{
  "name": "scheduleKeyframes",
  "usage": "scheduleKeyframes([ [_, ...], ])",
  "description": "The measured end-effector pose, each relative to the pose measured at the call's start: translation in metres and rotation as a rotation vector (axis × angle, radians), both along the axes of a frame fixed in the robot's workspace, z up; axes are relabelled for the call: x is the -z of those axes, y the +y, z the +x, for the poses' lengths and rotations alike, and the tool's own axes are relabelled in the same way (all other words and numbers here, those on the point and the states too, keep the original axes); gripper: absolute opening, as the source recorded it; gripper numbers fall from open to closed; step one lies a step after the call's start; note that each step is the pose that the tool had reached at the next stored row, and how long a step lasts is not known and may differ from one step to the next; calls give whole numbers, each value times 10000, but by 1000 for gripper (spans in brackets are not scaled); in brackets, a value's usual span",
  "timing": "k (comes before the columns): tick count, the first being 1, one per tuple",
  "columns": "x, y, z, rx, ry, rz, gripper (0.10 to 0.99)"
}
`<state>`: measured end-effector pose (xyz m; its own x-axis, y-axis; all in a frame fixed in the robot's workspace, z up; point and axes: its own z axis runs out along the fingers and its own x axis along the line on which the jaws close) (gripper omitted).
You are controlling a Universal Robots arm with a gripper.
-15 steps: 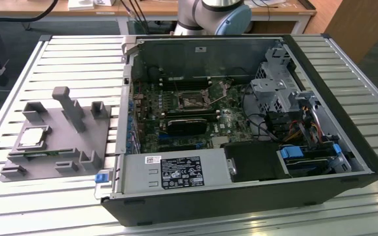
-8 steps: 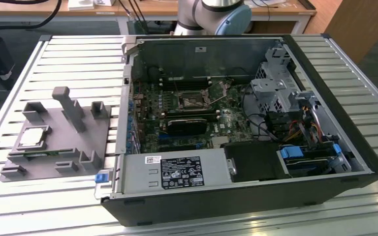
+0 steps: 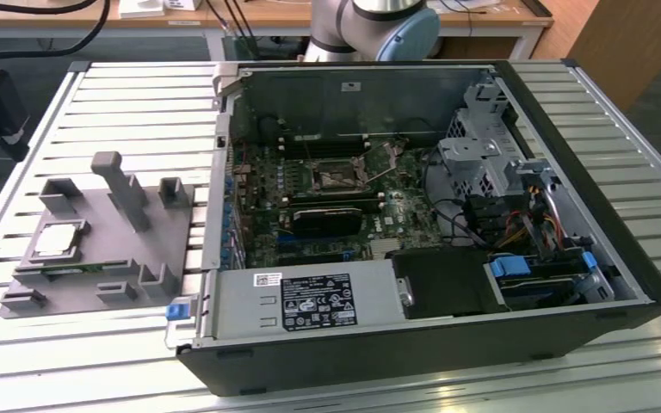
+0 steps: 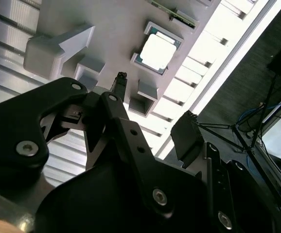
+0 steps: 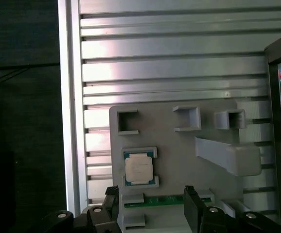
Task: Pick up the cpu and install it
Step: 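Pick up the cpu and move it towards the insertion slot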
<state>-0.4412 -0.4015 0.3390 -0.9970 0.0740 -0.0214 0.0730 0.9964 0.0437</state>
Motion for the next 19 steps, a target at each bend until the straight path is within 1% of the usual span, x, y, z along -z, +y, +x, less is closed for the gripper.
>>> scheduleKeyframes([
  [19, 101, 0, 0, 0, 1, 0, 647],
])
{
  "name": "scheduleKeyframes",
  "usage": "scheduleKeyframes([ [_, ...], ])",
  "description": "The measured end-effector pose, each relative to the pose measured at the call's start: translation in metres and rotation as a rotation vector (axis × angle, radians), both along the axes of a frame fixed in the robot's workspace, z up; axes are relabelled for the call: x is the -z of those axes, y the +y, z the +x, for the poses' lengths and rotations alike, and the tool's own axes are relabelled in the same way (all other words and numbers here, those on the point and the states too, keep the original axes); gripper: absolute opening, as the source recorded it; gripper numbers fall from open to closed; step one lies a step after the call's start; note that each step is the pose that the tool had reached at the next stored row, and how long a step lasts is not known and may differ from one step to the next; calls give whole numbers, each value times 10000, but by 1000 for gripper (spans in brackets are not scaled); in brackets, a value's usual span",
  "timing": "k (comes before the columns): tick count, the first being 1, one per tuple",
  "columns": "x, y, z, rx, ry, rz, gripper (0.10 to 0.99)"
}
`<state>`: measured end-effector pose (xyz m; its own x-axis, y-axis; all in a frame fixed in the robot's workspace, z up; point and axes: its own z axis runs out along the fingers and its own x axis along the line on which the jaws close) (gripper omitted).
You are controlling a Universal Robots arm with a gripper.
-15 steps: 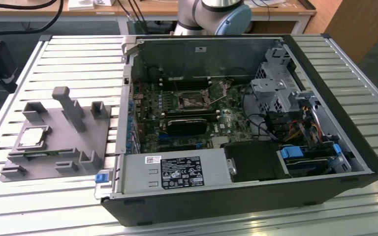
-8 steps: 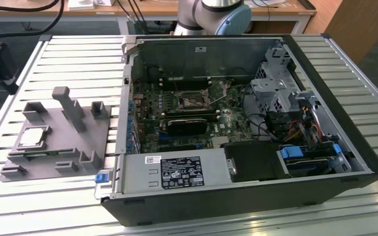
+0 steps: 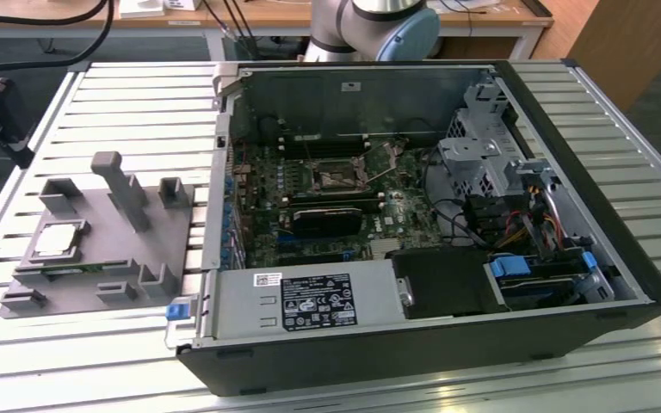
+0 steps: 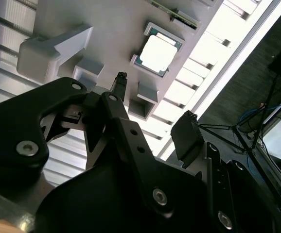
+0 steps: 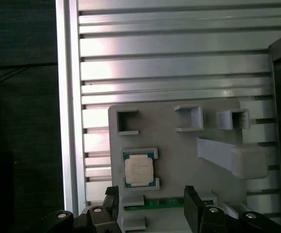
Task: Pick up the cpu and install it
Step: 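Pick up the cpu and move it towards the insertion slot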
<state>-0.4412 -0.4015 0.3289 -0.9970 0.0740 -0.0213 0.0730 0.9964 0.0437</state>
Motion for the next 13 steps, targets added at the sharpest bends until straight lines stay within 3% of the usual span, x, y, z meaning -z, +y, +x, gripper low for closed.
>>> scheduleKeyframes([
  [13, 105, 0, 0, 0, 0, -2, 647],
])
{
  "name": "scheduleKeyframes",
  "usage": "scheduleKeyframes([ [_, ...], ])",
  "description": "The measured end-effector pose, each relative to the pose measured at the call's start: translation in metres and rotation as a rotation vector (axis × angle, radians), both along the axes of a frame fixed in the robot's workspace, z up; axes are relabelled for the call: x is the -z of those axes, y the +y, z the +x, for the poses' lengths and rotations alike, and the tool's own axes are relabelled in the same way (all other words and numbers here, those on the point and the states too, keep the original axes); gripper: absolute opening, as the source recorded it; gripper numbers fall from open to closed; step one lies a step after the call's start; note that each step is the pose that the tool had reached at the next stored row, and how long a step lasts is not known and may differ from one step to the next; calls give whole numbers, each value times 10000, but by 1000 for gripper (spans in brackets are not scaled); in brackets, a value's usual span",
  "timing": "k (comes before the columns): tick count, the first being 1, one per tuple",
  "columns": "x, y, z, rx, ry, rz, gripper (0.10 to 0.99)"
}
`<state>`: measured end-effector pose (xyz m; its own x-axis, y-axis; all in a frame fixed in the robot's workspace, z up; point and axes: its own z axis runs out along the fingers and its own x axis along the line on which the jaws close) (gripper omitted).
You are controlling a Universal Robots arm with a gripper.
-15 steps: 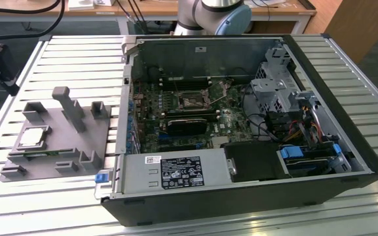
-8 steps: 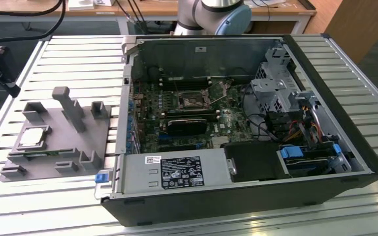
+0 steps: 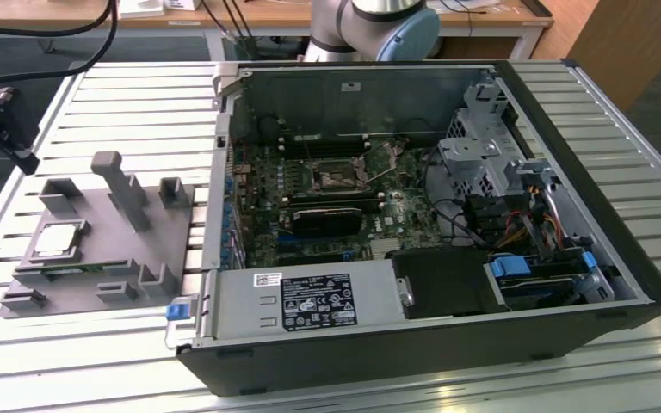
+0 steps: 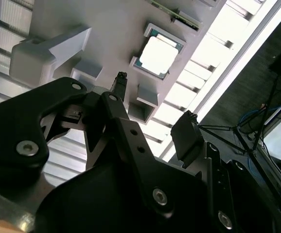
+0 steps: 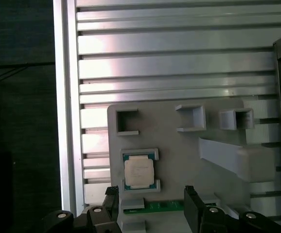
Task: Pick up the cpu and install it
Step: 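Pick up the cpu and move it towards the insertion slot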
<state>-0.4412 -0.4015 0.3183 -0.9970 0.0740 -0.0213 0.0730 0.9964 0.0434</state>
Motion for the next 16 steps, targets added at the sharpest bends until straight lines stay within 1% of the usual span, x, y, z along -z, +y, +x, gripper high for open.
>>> scheduleKeyframes([
  [3, 38, -12, 1, -2, 7, 0, 647],
  [10, 154, -59, 0, -147, 228, 0, 647],
  [14, 215, -61, 0, -154, 327, 1, 647],
  [16, 251, -62, 0, -154, 364, 1, 647],
])
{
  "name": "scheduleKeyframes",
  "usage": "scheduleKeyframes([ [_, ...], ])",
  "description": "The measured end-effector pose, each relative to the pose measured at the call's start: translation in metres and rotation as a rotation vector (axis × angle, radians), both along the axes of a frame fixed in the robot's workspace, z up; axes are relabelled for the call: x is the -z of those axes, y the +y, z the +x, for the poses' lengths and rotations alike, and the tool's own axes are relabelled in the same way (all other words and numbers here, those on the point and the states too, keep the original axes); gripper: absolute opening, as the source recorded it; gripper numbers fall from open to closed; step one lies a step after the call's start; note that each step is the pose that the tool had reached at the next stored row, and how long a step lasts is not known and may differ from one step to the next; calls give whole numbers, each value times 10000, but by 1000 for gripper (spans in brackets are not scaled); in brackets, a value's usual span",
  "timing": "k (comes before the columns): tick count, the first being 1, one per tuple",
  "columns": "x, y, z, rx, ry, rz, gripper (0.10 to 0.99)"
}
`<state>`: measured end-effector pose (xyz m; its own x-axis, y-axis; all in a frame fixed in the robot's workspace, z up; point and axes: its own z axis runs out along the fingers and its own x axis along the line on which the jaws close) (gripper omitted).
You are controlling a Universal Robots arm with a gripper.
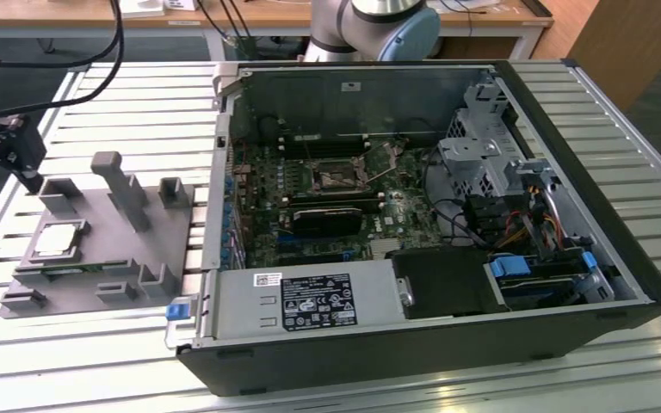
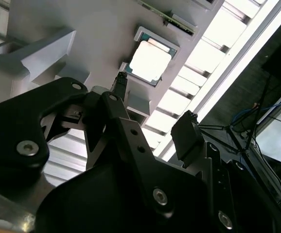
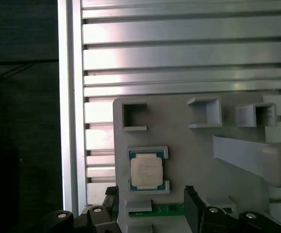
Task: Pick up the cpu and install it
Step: 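Pick up the cpu and move it towards the insertion slot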
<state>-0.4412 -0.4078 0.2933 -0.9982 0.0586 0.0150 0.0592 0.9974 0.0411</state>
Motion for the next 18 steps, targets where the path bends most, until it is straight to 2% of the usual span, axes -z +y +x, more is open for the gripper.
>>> scheduleKeyframes([
  [2, 37, -2, 0, -6, 20, -1, 647],
  [9, 164, -8, 0, -115, 19, 2, 647],
  [14, 227, -31, -5, -164, -20, 2, 647],
  [18, 272, -38, -9, -480, -45, 3, 647],
])
